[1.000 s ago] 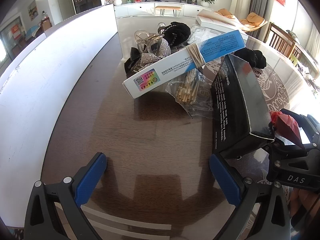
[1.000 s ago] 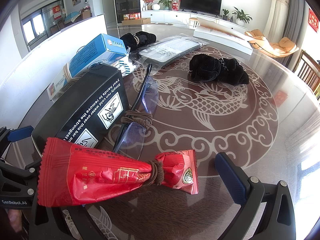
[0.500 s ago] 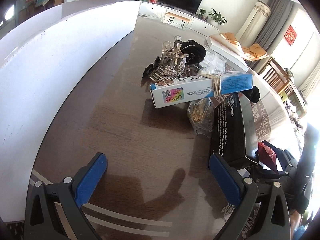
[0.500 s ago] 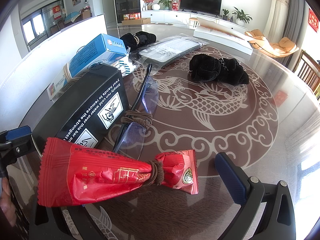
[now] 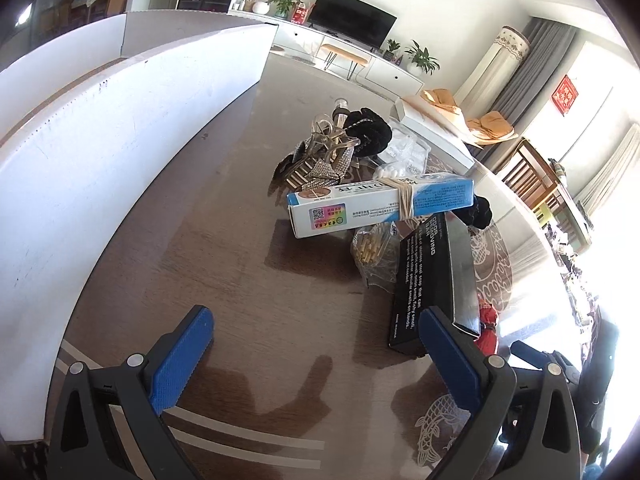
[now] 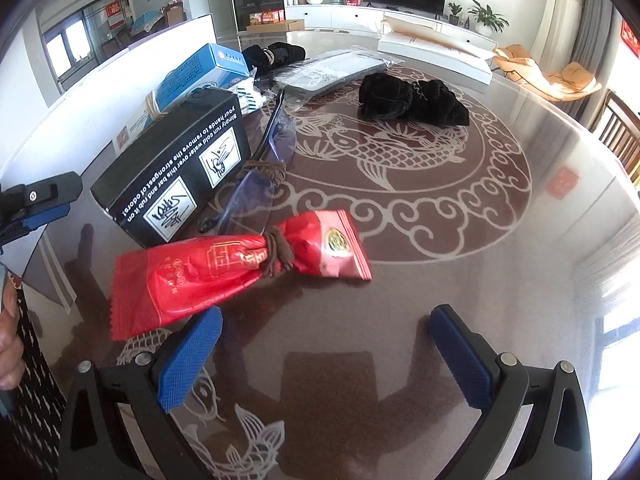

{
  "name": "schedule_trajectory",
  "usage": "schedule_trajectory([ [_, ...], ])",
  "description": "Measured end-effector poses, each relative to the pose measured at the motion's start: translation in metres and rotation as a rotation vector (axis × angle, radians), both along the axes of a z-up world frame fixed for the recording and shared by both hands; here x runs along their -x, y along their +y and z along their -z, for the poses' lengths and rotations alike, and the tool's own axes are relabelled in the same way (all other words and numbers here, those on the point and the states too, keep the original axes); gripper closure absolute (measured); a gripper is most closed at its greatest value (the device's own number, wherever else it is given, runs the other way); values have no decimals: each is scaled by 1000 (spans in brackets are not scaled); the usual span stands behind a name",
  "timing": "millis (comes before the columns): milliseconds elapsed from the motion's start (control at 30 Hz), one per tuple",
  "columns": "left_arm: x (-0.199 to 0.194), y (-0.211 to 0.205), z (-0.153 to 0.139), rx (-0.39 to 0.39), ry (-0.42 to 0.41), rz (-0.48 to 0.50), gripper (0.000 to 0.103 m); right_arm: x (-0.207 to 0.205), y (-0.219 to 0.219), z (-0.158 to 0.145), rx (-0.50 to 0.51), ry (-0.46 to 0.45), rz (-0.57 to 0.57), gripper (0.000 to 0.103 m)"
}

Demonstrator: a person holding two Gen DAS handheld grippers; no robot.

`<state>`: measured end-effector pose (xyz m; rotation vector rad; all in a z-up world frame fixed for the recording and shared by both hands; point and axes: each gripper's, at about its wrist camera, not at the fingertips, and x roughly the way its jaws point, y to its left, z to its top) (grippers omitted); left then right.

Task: Organize objects
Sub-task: 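Grasp the black soap-bar box with the left tool while the right tool grasps the red wrapped package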

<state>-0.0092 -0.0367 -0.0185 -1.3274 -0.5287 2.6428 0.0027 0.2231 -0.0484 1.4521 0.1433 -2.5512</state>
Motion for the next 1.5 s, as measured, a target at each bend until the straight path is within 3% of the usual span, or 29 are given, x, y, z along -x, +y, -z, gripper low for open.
schedule_trajectory([
  [133, 2, 7, 1, 16, -1, 28, 0, -19, 32, -20, 159, 9, 75, 0],
  [267, 1, 9, -1, 27, 8, 31, 0, 1, 48, -34, 261, 32, 195, 0],
  [367, -6, 9, -7, 23, 44, 43, 0, 24, 34, -33, 271, 31, 214, 0],
  [533, -9, 13, -13, 2, 80, 83, 0, 64, -23, -33, 54, 106, 85, 0],
  [600, -9, 14, -12, 0, 75, 96, 0, 73, -48, -30, 26, 114, -11, 0],
  [700, -10, 13, -13, -5, 78, 100, 0, 67, -61, -39, 207, 103, -194, 8],
  [800, -6, 10, -9, -14, 55, 83, 0, 62, -37, -45, 270, 119, -138, 8],
  [967, 7, 12, -7, 24, 40, 68, 0, 38, 19, -37, 231, 85, 6, 8],
  [1167, 32, 59, -20, 230, 121, 293, 0, -12, 71, -27, 244, 53, 119, 7],
  [1300, 49, 91, -4, 293, 39, 465, 0, -34, 81, -23, 280, 39, 153, 7],
  [1400, 35, 108, 9, 334, -21, 617, 23, -39, 80, -24, 291, 42, 153, 7],
  [1500, 18, 107, 15, 396, -21, 622, 23, -41, 75, -27, 260, 50, 137, 5],
])
